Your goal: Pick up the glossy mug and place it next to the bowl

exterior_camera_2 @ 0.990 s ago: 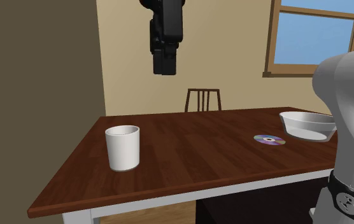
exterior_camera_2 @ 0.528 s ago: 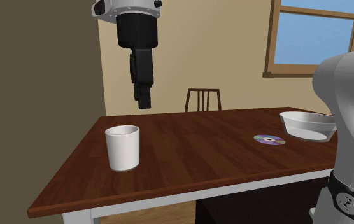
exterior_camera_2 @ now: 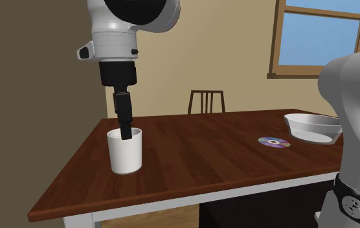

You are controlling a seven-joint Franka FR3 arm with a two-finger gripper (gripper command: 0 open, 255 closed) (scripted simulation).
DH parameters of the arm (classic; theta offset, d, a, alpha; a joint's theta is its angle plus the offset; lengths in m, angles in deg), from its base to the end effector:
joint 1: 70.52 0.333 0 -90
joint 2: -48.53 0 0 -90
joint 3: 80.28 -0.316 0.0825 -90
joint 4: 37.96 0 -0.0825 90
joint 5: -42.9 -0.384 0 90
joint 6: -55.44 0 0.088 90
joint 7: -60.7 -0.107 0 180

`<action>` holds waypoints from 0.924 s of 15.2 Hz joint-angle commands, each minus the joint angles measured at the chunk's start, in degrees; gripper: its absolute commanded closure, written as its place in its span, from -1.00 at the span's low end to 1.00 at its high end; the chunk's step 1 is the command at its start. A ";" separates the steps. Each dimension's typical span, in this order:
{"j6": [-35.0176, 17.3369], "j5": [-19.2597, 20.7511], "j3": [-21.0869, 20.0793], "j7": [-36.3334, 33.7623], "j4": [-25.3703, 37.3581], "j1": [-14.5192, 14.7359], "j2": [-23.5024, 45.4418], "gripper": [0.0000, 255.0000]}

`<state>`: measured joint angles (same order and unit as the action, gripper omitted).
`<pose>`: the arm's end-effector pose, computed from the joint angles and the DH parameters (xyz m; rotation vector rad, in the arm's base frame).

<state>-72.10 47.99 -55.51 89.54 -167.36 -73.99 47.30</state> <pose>0.4527 -0.2466 0.3693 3.0917 0.1009 -0.0624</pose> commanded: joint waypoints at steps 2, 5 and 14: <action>-2.32 -1.01 0.24 1.20 -0.03 -0.19 2.45 -1.00; -4.64 -1.73 0.29 1.74 -0.94 -0.33 3.96 -1.00; -6.62 -2.44 0.29 2.26 -1.63 -0.47 5.36 -1.00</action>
<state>-78.71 45.55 -55.22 91.80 -168.98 -74.46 52.66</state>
